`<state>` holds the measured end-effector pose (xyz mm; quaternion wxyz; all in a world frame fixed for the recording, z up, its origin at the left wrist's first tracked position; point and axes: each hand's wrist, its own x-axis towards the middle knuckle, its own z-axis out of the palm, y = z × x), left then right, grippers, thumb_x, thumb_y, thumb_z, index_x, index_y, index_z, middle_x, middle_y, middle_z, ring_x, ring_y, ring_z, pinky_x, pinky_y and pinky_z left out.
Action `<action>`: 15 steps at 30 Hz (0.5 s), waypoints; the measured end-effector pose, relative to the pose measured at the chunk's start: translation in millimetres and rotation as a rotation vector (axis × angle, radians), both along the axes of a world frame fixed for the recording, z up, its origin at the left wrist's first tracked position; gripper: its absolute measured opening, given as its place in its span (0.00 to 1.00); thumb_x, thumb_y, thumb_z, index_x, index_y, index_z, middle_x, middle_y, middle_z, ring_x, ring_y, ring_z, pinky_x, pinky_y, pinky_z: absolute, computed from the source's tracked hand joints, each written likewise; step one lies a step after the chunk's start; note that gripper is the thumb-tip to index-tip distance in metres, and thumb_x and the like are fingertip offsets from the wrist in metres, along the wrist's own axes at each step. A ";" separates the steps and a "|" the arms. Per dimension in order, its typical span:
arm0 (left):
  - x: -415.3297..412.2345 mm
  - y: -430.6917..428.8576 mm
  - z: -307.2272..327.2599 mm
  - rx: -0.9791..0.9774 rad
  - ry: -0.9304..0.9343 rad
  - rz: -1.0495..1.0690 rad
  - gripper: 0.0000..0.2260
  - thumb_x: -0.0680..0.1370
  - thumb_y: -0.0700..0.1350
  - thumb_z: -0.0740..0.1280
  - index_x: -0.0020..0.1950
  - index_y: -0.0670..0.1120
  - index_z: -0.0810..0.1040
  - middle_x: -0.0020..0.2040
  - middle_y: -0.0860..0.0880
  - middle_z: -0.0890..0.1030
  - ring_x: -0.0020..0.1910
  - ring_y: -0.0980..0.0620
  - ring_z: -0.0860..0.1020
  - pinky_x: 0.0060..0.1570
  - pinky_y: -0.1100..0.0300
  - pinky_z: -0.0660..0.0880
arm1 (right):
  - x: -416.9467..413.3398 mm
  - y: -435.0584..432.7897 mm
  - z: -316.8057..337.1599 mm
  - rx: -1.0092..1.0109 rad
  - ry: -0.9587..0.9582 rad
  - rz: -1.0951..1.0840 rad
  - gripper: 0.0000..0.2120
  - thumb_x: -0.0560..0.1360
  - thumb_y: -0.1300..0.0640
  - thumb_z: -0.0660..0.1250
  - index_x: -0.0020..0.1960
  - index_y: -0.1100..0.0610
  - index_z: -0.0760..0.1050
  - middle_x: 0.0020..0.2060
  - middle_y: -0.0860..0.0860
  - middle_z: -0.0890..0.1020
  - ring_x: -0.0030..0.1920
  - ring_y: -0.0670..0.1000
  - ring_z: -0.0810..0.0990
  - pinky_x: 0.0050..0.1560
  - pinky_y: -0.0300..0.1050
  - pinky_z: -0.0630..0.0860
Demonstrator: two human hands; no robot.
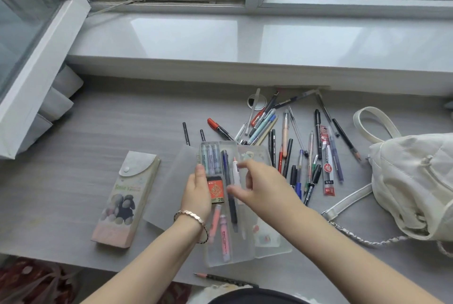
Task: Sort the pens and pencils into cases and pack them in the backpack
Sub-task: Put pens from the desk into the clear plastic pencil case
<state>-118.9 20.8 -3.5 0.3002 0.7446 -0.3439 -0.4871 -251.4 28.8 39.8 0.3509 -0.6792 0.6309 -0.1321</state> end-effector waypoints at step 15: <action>-9.0 -8.0 -6.1 0.002 -0.046 -0.111 0.23 0.79 0.58 0.48 0.51 0.45 0.76 0.45 0.44 0.81 0.48 0.44 0.79 0.57 0.50 0.73 | -22.4 -9.5 -39.9 -0.196 -0.084 0.135 0.15 0.72 0.51 0.64 0.57 0.55 0.73 0.58 0.46 0.75 0.67 0.49 0.62 0.68 0.46 0.61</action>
